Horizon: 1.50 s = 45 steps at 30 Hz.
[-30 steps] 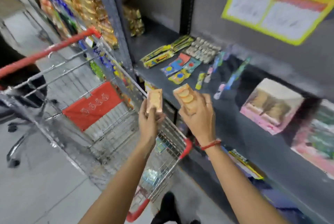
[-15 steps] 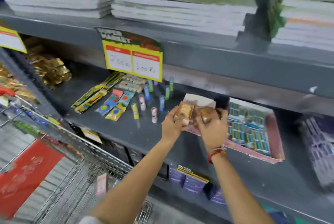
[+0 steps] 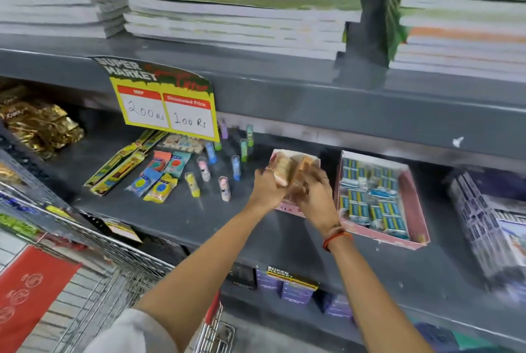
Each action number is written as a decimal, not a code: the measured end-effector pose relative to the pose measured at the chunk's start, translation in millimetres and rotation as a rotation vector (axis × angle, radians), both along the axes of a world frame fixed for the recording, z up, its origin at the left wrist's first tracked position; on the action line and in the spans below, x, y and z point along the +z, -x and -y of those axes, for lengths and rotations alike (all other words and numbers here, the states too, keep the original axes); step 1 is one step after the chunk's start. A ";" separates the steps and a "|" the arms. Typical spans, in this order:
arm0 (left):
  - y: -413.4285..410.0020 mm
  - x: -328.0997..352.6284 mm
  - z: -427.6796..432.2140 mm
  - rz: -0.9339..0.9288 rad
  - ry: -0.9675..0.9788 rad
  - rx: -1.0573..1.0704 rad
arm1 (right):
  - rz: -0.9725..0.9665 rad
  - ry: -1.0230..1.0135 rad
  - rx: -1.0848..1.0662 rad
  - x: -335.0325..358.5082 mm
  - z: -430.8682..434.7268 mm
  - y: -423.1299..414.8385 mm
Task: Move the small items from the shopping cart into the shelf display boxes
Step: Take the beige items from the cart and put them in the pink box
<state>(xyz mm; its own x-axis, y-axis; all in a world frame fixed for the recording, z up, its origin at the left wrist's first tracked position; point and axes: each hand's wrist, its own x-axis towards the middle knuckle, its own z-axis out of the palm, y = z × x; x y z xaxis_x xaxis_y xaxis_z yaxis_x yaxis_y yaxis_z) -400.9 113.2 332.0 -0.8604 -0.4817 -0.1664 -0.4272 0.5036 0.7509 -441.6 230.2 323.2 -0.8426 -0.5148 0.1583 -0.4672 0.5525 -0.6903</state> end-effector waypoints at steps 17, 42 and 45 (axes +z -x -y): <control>1.0 -11.7 18.3 0.053 0.857 -0.274 | -0.147 -0.331 0.032 -11.9 7.1 10.3; -48.8 21.4 38.0 0.011 0.701 -0.276 | -0.458 -0.345 -0.007 19.7 18.5 -14.7; -88.5 27.3 61.1 -0.061 0.662 -0.142 | -0.602 -0.159 0.071 33.7 46.6 -39.0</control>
